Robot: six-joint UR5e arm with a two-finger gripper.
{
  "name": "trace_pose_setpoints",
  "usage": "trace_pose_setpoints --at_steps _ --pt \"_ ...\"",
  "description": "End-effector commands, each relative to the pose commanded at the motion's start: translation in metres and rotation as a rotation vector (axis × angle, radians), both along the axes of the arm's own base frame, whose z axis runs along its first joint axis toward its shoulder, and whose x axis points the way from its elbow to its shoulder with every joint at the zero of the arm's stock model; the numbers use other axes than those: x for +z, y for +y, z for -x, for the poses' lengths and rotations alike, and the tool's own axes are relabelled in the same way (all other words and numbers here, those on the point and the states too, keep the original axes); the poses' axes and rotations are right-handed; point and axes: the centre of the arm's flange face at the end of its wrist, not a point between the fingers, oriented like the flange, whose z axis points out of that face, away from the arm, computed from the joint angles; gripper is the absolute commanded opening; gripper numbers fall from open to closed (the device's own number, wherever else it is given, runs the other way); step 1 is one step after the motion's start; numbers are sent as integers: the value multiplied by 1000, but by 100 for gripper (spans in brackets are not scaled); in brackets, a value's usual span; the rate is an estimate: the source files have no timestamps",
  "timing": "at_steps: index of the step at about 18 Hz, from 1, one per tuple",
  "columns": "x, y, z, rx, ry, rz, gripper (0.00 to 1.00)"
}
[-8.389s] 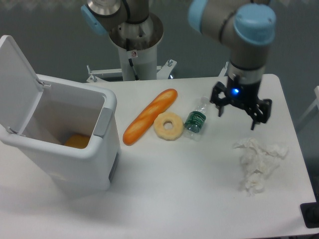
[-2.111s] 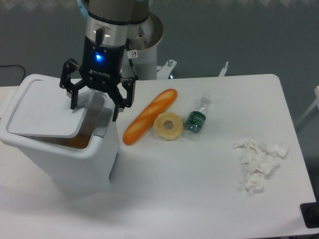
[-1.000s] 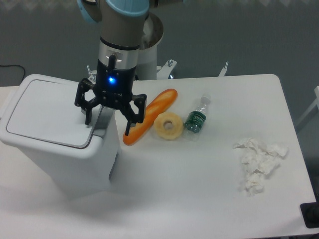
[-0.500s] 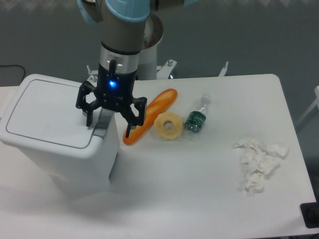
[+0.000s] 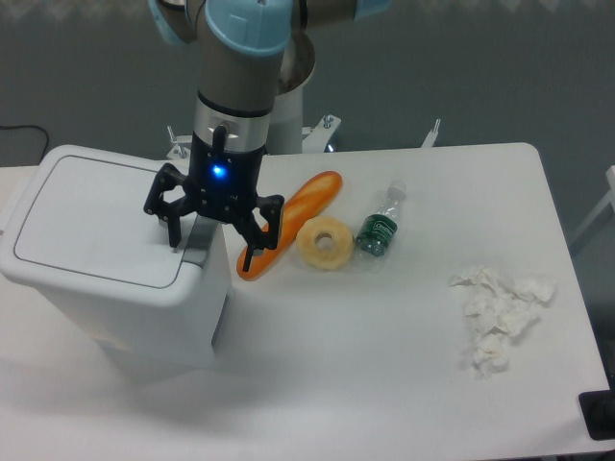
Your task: Close the trash can
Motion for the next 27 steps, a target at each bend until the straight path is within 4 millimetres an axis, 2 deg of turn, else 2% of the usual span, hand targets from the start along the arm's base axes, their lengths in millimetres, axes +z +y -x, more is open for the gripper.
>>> trace_pose_setpoints --at_steps 4,5,8,11,14,16,18,20,22,25,27 --pt "19 0 3 8 19 -26 100" --pt "18 -4 12 17 23 -25 100" --pt "8 -20 50 26 58 0 100" --pt "-11 -62 123 21 177 111 100" --pt "-49 -107 197 -12 192 176 100" --pt "-72 -132 227 -39 199 232 100" --pt "-103 -145 249 -89 217 341 100" --pt "-127 -162 287 -154 234 419 100" --pt "-150 -171 316 -268 250 448 100" --pt "-171 -182 353 -376 272 469 100" --pt "-176 -178 365 -408 284 471 100"
